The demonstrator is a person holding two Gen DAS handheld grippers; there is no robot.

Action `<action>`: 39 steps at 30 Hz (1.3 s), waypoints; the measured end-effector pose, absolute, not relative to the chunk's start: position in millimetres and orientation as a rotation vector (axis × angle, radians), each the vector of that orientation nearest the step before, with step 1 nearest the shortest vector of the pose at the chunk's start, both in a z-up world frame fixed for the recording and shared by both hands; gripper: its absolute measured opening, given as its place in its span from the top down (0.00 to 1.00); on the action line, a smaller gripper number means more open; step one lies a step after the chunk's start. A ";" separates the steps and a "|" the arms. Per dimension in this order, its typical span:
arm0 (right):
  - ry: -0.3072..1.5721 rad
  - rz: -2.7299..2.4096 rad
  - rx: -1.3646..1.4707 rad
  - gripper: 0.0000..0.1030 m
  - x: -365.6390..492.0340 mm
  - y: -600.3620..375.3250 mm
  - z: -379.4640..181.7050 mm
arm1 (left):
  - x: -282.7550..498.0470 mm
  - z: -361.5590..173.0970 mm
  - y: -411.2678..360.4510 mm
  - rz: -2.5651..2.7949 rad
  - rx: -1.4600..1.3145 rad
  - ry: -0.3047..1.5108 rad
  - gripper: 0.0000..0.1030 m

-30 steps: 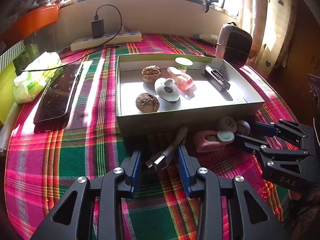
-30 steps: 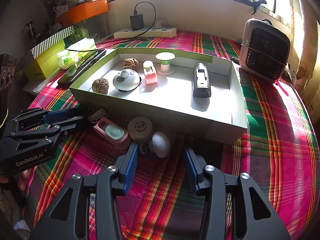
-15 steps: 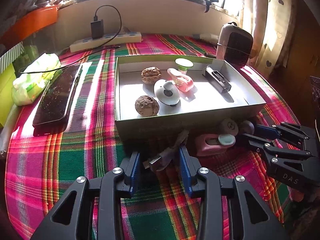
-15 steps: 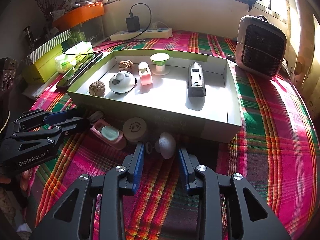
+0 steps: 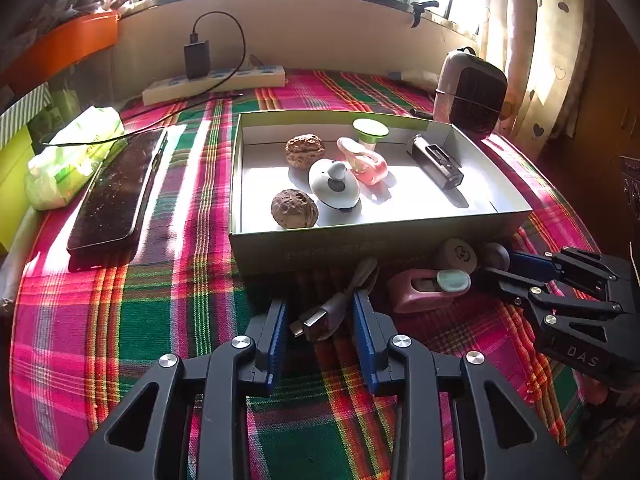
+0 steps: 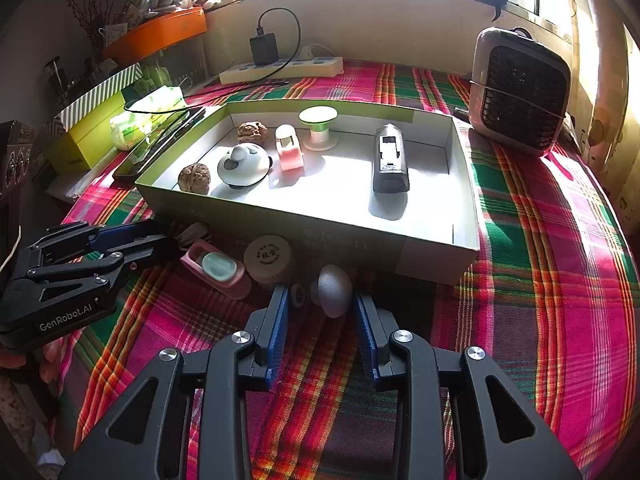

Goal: Organize objects
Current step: 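Close the left tool on the white USB cable plug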

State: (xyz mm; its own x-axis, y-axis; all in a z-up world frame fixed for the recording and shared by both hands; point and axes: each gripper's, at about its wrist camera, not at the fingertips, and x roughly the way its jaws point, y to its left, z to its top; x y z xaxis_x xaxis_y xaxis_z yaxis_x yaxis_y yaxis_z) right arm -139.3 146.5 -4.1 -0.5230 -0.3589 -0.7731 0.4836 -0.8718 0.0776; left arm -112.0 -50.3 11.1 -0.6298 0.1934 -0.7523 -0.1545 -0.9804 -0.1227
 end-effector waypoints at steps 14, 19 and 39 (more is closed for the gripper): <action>0.191 -2.377 1.158 0.68 -137.0 146.7 -3.5 | -108.6 11.8 -54.7 2.680 -1.233 -0.106 0.81; 0.183 -2.376 1.158 0.68 -135.5 147.0 -3.2 | -105.9 11.8 -54.0 2.682 -1.230 -0.105 0.83; 0.174 -2.376 1.156 0.68 -134.2 148.6 -3.9 | -101.0 9.8 -40.9 2.653 -1.248 -0.009 0.87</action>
State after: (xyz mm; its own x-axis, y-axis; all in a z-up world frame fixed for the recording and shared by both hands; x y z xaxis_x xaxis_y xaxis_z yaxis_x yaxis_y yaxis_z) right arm -134.2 148.6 -3.9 -0.5224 -0.3713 -0.7676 0.4793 -0.8724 0.0957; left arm -101.0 -40.9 9.8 -0.6195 0.1908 -0.7615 -0.1856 -0.9781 -0.0941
